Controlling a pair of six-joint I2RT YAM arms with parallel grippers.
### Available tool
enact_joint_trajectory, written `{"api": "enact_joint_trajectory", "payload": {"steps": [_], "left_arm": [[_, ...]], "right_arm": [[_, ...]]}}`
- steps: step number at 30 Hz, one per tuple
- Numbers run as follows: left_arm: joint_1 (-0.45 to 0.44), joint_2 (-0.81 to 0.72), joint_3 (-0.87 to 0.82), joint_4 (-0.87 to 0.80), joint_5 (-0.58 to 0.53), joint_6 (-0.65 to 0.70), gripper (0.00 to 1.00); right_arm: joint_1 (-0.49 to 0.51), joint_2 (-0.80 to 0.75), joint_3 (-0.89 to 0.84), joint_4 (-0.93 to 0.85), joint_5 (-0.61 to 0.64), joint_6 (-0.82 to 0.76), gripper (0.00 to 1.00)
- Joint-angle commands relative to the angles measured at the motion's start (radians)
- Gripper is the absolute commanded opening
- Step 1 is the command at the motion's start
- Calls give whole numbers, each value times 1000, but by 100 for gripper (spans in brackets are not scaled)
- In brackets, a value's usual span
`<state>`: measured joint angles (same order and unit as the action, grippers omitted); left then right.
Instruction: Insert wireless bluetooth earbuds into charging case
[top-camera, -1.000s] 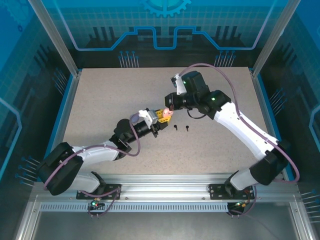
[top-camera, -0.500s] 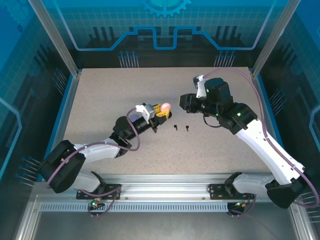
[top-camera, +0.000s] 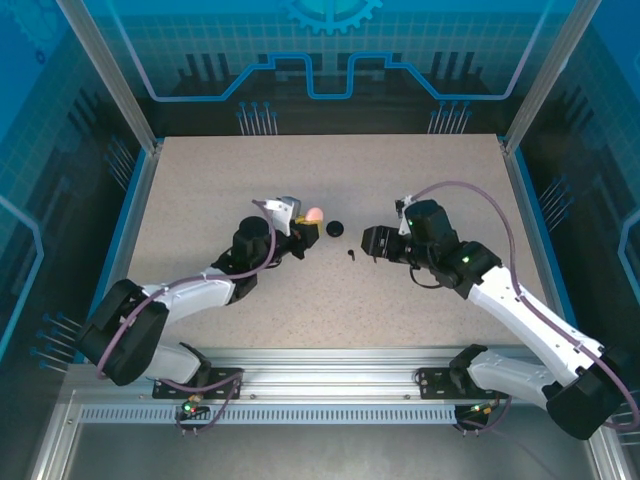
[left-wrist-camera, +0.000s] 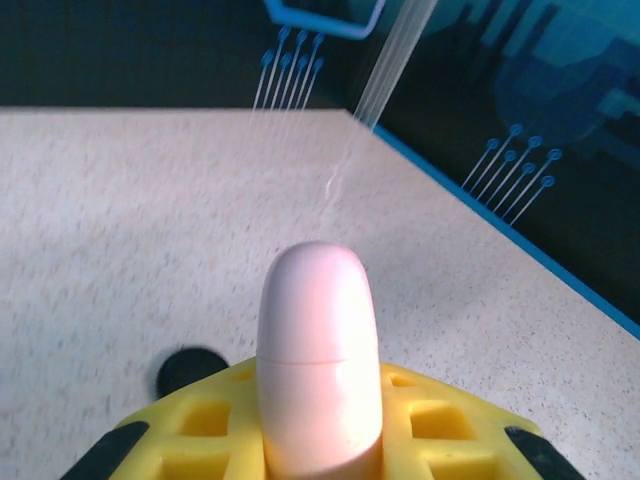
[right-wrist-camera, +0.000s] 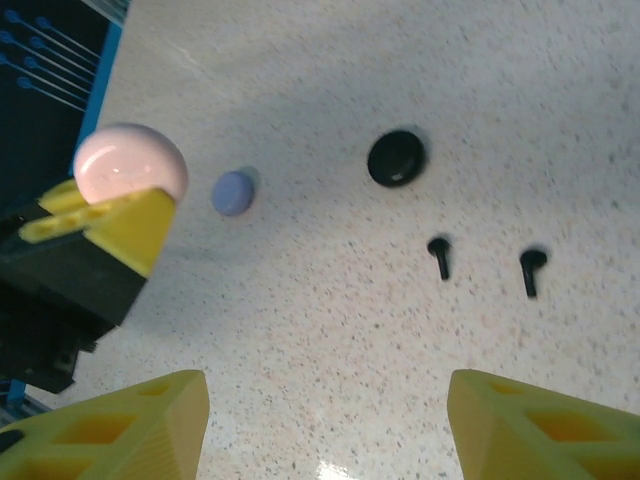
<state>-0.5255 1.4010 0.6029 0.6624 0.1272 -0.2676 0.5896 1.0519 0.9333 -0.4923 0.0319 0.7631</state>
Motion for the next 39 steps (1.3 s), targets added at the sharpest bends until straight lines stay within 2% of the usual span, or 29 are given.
{"api": "enact_joint_trajectory", "payload": {"steps": [1, 7, 13, 19, 30, 39], "left_arm": [[30, 30, 78, -221, 14, -97, 0], [100, 145, 192, -407, 103, -181, 0], [135, 286, 304, -537, 174, -193, 0], [164, 376, 348, -564, 210, -207, 0], [218, 497, 435, -662, 223, -189, 16], [252, 517, 497, -789, 190, -149, 33]], "right_arm": [[22, -39, -48, 55, 37, 42, 68], [82, -67, -115, 46, 99, 80, 70], [123, -67, -121, 26, 148, 97, 71], [146, -70, -129, 19, 169, 108, 71], [152, -105, -109, -33, 190, 95, 72], [153, -121, -84, -58, 198, 84, 73]]}}
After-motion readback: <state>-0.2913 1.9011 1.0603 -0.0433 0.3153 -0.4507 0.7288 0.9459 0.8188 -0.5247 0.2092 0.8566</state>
